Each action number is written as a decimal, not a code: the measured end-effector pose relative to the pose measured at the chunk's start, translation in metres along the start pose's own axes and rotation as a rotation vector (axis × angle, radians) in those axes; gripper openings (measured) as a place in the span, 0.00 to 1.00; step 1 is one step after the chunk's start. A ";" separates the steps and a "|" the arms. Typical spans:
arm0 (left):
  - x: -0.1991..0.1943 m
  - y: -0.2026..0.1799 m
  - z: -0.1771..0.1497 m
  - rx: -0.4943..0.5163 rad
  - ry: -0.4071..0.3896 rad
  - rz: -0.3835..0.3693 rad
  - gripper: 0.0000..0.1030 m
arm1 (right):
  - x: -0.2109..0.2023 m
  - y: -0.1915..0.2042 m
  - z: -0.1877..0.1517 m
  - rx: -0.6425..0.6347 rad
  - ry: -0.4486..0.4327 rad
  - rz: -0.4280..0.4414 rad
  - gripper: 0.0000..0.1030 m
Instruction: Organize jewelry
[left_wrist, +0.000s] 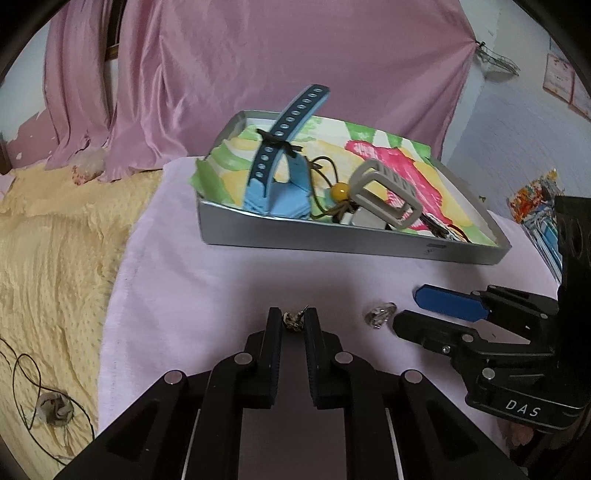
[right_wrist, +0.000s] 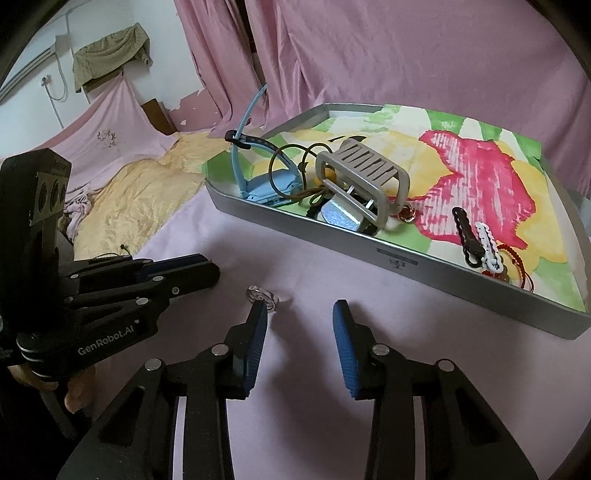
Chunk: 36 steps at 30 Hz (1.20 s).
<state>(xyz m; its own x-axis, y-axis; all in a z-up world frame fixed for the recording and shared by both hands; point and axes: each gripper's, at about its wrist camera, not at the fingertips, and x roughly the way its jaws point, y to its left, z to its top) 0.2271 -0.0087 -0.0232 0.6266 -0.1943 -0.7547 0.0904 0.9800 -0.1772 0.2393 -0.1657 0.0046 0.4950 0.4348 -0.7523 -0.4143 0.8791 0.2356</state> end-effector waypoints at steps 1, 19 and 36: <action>-0.001 0.003 0.000 -0.008 -0.001 -0.001 0.11 | 0.000 0.001 0.000 0.000 0.000 0.001 0.32; -0.005 0.021 -0.004 -0.055 -0.019 -0.018 0.11 | 0.012 0.022 0.010 -0.021 0.009 -0.017 0.15; -0.008 0.001 -0.003 -0.002 -0.038 -0.049 0.11 | -0.003 0.006 0.004 0.036 -0.052 0.007 0.05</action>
<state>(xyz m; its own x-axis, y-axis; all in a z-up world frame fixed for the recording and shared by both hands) 0.2200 -0.0064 -0.0189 0.6502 -0.2406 -0.7206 0.1201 0.9691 -0.2153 0.2382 -0.1610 0.0106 0.5315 0.4501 -0.7175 -0.3908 0.8819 0.2637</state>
